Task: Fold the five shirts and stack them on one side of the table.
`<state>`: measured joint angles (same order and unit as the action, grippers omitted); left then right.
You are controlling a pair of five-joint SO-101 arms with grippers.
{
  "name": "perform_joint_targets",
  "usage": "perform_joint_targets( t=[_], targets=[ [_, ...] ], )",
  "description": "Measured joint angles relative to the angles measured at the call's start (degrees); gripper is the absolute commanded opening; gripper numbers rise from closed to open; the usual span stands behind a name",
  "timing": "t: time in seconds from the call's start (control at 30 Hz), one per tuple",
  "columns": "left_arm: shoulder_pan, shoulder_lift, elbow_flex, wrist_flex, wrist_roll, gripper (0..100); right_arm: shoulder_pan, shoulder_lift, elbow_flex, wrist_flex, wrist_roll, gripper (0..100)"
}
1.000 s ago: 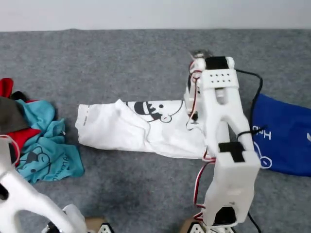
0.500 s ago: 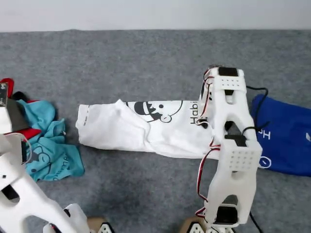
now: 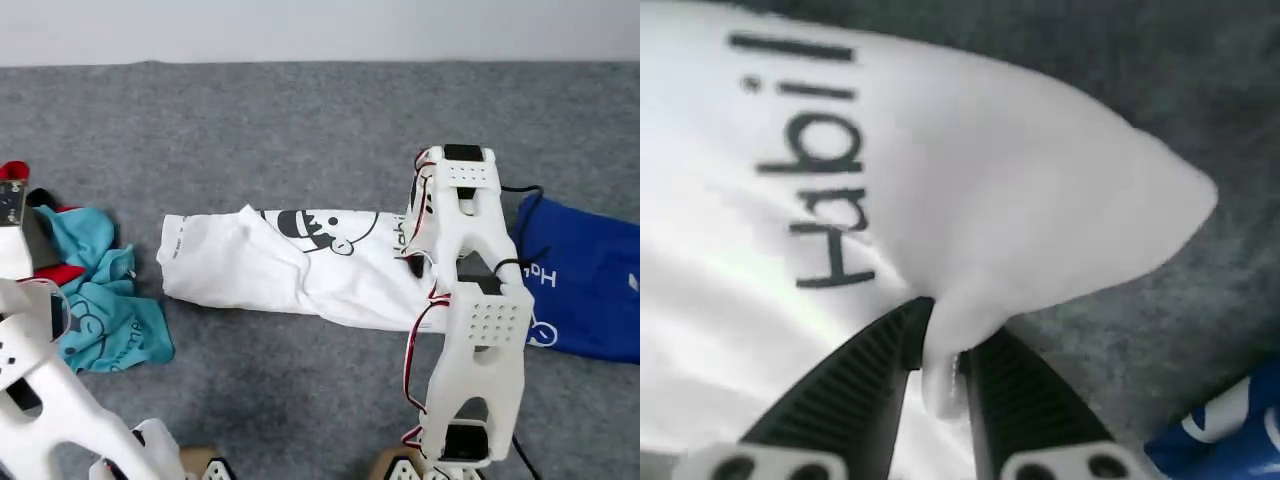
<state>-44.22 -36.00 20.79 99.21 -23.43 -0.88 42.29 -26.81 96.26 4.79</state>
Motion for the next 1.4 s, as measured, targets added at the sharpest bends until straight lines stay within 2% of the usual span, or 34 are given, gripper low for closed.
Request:
perform_joint_targets(
  t=[0.1,0.33,0.57,0.67,0.83,1.1,1.4],
  targets=[
    [0.0,0.0,0.0,0.0,0.0,1,1.76,-4.04,-0.7,3.25,5.8,1.0],
    [0.0,0.0,0.0,0.0,0.0,1,11.25,-11.87,-1.58,4.04,19.78,1.0],
    [0.0,0.0,0.0,0.0,0.0,1,10.81,-18.2,-1.58,4.22,23.82,0.9],
    [0.0,0.0,0.0,0.0,0.0,1,5.71,-21.63,-1.58,4.22,23.82,0.9],
    [0.0,0.0,0.0,0.0,0.0,1,-7.12,-27.43,-1.58,4.31,23.38,0.9],
    [0.0,0.0,0.0,0.0,0.0,1,-26.29,-28.66,-1.49,3.69,16.7,0.9],
    [0.0,0.0,0.0,0.0,0.0,1,-36.48,-20.13,-1.49,-4.92,14.15,0.9]
  ],
)
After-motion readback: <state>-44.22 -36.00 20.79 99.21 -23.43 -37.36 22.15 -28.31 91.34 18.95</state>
